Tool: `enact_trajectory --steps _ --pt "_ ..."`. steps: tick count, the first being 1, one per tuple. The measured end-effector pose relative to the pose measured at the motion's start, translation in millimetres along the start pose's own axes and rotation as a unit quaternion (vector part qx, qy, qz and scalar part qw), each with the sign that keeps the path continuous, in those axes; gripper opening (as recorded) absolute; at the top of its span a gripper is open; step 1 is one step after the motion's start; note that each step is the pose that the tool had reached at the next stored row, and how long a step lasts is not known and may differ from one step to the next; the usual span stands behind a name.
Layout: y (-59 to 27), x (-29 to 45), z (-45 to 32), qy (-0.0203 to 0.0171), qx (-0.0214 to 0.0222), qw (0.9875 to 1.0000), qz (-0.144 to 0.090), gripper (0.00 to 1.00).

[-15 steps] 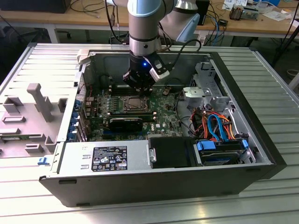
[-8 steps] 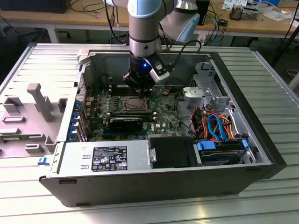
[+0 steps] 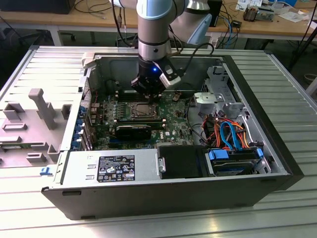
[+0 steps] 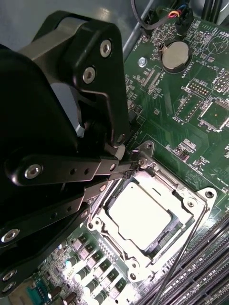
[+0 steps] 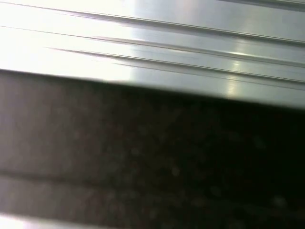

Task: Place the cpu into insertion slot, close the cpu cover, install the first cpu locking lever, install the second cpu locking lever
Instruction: 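Install the first cpu locking lever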

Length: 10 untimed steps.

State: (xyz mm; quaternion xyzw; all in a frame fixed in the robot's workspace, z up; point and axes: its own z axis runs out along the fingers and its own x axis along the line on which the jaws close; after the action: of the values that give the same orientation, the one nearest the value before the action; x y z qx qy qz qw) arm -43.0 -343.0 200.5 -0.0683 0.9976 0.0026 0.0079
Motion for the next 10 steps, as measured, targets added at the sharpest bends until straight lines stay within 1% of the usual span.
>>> enact_trajectory --steps 1,3,4,8,10 --pt "0.2 -0.1 -1.9 0.0004 -0.0006 1.0000 0.000 0.11" --pt "0.6 -0.4 -4.2 -0.0009 -0.0034 1.0000 0.000 0.11" --pt "0.8 -0.5 -6.7 -0.0012 -0.0046 1.0000 0.000 0.11" --pt "0.6 -0.4 -15.6 -0.0008 -0.0048 1.0000 0.000 0.11" --pt "0.6 -0.3 -16.5 -0.0009 -0.0053 1.0000 0.000 0.11"
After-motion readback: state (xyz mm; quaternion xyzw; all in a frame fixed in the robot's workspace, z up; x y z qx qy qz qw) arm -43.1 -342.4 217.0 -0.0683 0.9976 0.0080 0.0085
